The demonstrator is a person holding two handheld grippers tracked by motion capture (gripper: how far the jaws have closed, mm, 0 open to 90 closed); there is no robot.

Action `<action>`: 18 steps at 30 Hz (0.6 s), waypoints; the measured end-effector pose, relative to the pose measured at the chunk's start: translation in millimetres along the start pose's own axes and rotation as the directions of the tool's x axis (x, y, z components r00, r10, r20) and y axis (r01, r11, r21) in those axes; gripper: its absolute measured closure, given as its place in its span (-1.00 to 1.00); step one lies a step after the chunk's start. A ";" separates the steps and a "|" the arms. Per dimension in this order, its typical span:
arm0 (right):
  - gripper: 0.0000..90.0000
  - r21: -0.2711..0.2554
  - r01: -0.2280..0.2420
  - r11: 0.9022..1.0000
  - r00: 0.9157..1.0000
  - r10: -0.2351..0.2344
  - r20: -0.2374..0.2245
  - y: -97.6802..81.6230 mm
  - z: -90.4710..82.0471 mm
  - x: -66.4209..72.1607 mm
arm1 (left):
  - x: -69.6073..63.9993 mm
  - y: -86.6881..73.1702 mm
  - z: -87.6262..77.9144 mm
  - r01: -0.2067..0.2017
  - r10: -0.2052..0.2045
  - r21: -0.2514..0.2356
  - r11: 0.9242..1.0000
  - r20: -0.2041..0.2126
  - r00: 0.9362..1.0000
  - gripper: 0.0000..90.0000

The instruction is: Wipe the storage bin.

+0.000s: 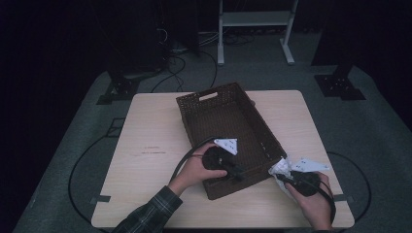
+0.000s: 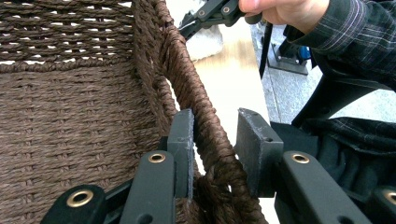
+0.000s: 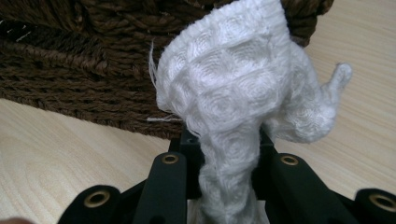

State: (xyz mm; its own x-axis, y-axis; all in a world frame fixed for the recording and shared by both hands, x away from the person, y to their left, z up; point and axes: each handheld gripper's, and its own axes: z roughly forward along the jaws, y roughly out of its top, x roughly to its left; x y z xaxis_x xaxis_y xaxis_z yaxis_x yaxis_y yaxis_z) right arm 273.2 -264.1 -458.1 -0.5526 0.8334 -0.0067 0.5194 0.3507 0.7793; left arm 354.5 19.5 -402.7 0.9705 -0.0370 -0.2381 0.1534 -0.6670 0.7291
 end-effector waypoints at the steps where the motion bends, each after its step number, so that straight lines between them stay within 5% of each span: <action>1: 0.64 0.006 -0.003 1.000 1.000 0.003 -0.002 -0.7 1.0 -0.1 | 0.0 0.0 0.0 0.002 -0.002 0.000 1.000 0.000 1.000 0.49; 12: 0.64 0.119 0.011 0.993 1.000 -0.007 -0.030 -12.5 24.5 3.9 | 0.3 0.0 0.1 0.008 -0.008 0.001 1.000 0.004 1.000 0.48; 18: 0.64 0.124 0.028 0.992 0.999 -0.025 -0.026 -9.5 20.1 9.2 | 0.3 0.0 0.0 0.008 -0.008 0.002 1.000 0.003 1.000 0.48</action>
State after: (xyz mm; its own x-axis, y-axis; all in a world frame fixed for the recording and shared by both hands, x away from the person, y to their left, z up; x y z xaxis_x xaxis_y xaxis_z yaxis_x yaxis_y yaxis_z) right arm 276.3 -251.2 -478.2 -0.5823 0.8129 -0.0103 0.5805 0.4247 0.6948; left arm 354.9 19.5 -402.8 0.9687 -0.0344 -0.2457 0.1605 -0.6684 0.7263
